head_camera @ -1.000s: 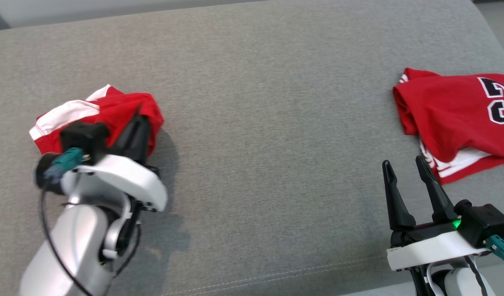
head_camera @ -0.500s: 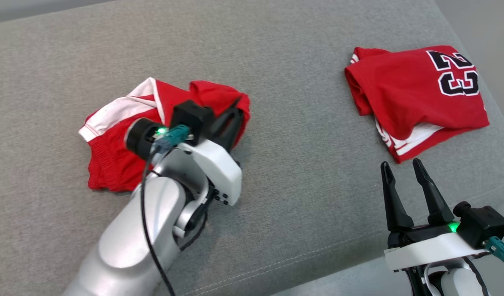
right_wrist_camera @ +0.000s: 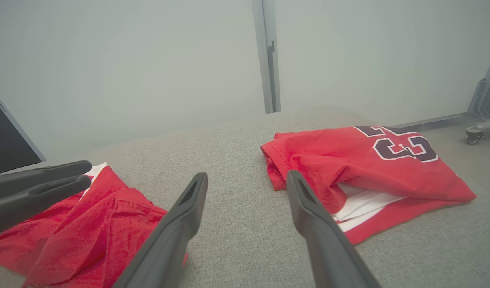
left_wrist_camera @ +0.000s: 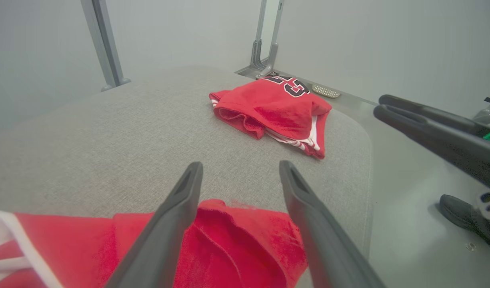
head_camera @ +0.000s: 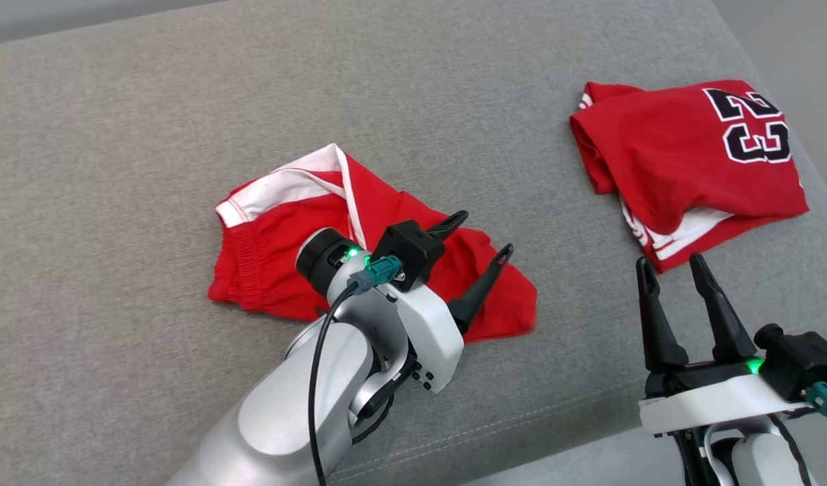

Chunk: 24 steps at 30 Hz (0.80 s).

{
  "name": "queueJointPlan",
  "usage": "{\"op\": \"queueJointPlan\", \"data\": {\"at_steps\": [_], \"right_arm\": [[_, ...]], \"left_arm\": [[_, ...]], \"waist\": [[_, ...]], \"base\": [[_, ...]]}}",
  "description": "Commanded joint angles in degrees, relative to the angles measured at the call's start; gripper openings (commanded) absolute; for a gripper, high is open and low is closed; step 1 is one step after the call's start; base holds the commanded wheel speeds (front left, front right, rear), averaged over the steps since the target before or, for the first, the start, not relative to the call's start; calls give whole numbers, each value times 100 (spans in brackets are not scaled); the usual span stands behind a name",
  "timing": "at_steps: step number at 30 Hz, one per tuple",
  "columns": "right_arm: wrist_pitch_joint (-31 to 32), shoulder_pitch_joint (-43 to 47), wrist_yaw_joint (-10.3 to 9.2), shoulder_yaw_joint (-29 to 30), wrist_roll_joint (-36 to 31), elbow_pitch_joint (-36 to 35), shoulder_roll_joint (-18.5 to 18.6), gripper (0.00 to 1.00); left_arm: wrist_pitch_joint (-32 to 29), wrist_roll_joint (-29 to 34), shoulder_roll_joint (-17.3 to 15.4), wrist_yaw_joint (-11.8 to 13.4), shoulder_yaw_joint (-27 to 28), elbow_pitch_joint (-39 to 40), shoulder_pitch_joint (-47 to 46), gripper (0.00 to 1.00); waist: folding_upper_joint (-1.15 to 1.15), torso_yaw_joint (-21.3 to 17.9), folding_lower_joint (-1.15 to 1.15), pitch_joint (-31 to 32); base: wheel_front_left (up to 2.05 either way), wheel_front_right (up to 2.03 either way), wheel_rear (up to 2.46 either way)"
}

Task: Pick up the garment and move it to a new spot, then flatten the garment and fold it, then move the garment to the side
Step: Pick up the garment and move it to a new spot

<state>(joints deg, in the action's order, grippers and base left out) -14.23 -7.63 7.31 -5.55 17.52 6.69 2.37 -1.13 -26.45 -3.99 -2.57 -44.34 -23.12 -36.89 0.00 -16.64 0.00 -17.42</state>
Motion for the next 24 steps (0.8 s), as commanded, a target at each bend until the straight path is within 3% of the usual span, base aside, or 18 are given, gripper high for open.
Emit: {"op": "queueJointPlan", "data": {"at_steps": [1,5,9,19,24], "right_arm": [[-75,-33,18,-48,-72,-118,51,100],[-76,-23,18,16,-237,-138,51,100],[-76,-41,18,30,-420,-178,51,100],[-18,-185,18,-159,-794,-233,148,100],[36,-142,18,-193,-842,-227,271,100]], "left_arm": [[88,-31,22,-45,113,189,-93,100],[223,-93,-87,71,200,454,127,100],[352,-116,-463,478,563,821,422,100],[959,-565,-1534,1508,2167,1631,1413,100],[1325,-884,-1884,1653,2873,1838,2050,100]], "waist": [[0,127,0,78],[0,330,0,201],[0,522,0,294],[0,957,0,421],[0,1192,0,546]], "base": [[0,0,0],[0,0,0],[0,0,0],[0,0,0],[0,0,0]]}}
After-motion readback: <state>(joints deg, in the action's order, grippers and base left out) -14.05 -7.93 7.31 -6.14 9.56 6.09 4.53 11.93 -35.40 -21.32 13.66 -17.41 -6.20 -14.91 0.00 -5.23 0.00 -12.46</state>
